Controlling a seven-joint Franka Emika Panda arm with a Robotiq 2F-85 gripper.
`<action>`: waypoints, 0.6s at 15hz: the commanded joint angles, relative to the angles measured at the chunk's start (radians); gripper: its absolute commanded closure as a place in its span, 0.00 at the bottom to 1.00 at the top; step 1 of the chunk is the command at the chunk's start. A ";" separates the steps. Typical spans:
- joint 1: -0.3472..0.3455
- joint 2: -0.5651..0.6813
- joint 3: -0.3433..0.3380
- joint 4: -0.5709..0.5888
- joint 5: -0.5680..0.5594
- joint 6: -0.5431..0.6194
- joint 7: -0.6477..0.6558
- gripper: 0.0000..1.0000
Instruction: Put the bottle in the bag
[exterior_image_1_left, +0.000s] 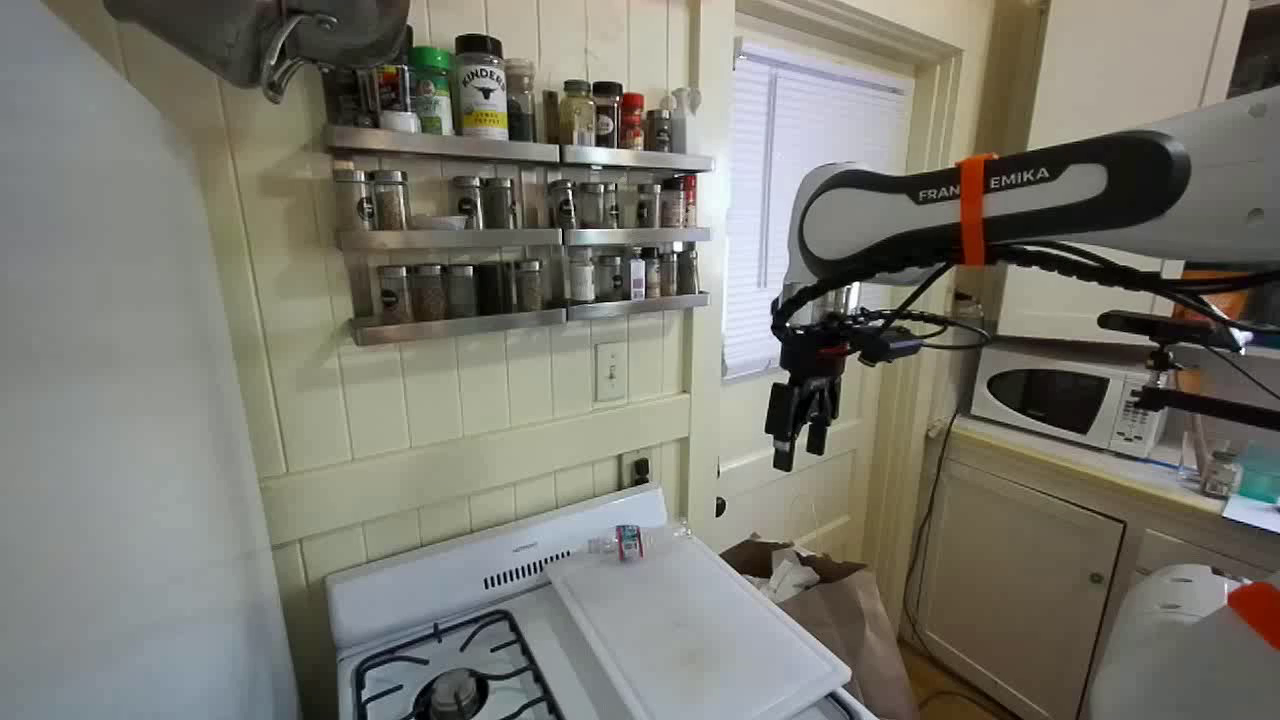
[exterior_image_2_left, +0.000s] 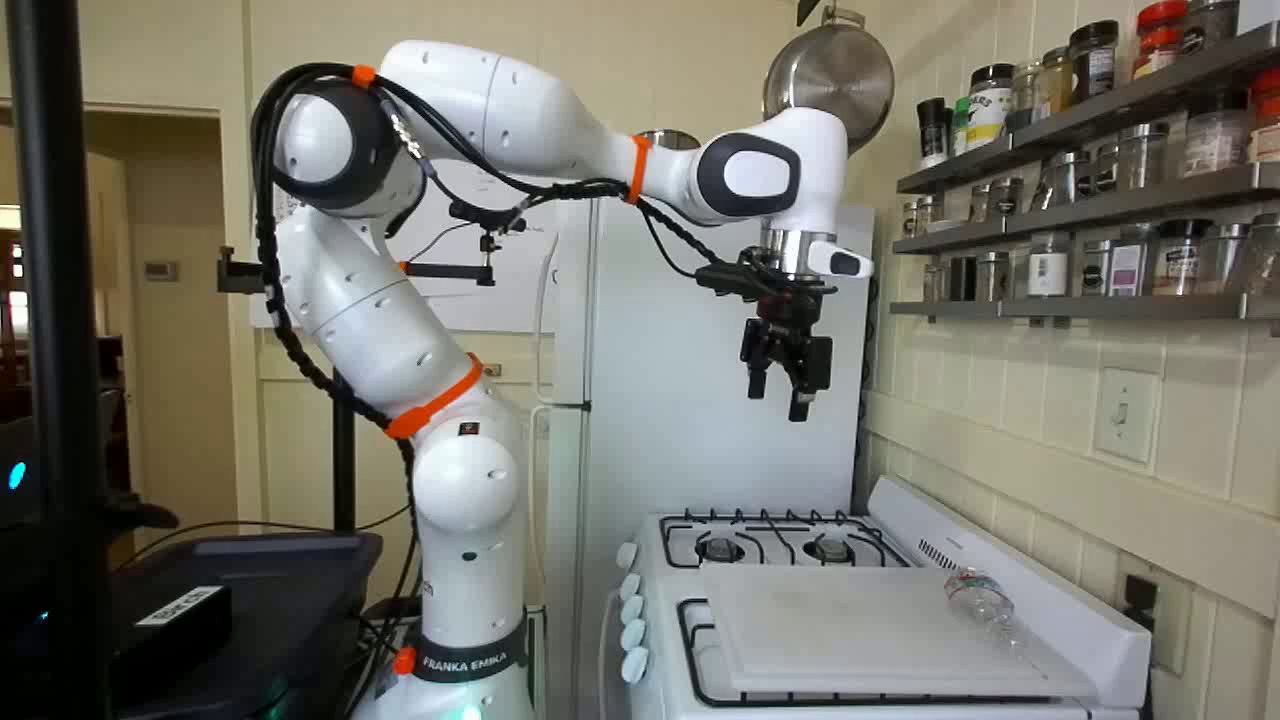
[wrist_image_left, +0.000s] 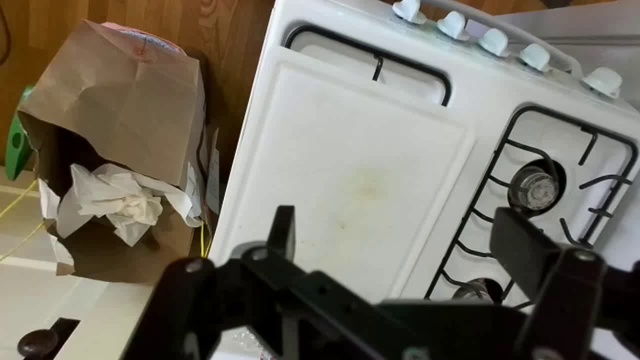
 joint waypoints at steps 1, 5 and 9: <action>-0.009 0.001 0.007 0.003 0.004 -0.003 -0.004 0.00; -0.023 0.016 0.026 -0.011 -0.014 0.039 0.041 0.00; -0.072 0.075 0.104 -0.121 -0.070 0.400 0.243 0.00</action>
